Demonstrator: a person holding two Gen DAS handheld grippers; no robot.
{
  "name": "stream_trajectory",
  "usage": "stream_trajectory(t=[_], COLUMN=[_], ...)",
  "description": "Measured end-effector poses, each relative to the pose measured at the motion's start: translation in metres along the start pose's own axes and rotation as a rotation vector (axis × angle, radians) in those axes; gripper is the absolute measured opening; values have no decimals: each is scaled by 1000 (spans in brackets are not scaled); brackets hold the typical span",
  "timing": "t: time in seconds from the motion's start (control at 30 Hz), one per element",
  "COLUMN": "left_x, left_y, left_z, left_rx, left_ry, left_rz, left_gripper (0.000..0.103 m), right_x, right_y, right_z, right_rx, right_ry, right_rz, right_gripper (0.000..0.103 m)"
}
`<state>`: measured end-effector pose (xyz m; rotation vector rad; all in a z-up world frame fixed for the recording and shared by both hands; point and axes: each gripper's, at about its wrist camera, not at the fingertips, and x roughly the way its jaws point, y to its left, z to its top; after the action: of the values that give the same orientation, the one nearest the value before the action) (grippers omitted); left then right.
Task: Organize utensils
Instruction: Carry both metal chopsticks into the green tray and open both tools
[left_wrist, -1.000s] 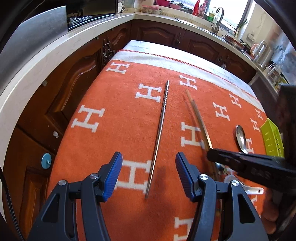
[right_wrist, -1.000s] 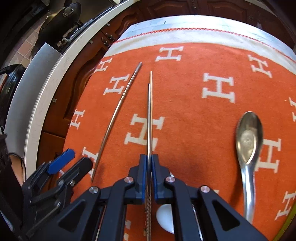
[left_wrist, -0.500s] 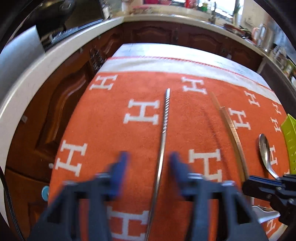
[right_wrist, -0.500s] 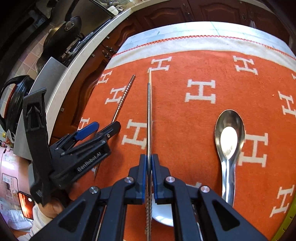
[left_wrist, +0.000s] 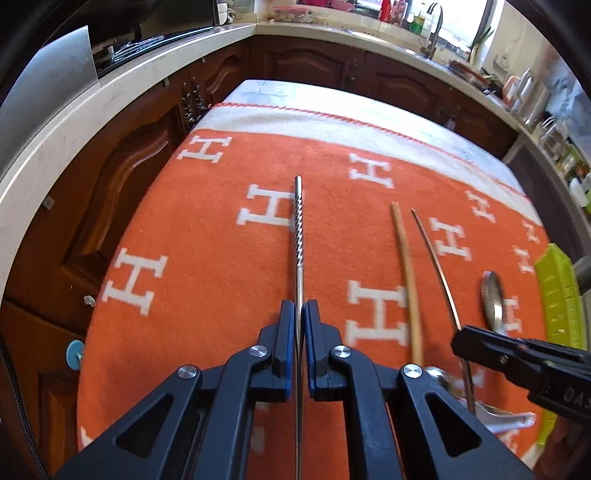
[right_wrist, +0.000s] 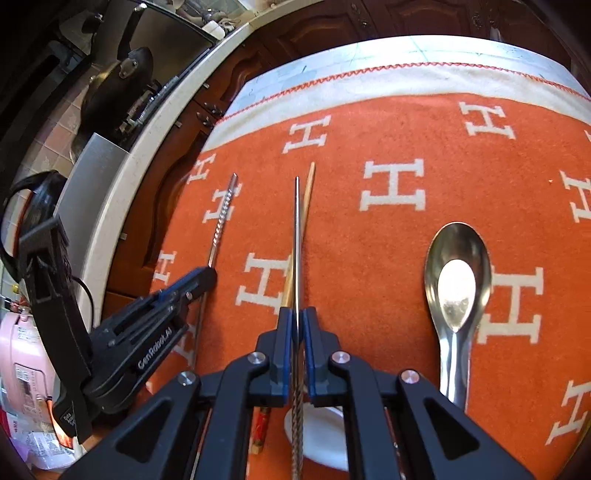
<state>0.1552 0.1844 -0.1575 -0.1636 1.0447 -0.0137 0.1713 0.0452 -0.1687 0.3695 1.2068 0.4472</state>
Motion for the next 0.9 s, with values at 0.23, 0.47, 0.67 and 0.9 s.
stream_trajectory(t=[0.23,0.47,0.67,0.9], left_x=[-51,-84,-89,-73], left_y=[-36,-124,-224,-308], left_z=[-7,-16,-20,-32], left_rx=[17,94,181,227], left_ry=[-37,-7,35,105], left_rz=[-115,-266,-371,-400], left_gripper=[3,3,3,3], right_x=[-42,-117,-184,-219], right_y=[-4,-39,-94,-156], right_z=[-10,-32,-53,-68], right_rx=[5,60,126,187], right_ry=[-63,-175,-260,-264], right_rz=[56,16,-141,-291], right_gripper=[6,6,6,6])
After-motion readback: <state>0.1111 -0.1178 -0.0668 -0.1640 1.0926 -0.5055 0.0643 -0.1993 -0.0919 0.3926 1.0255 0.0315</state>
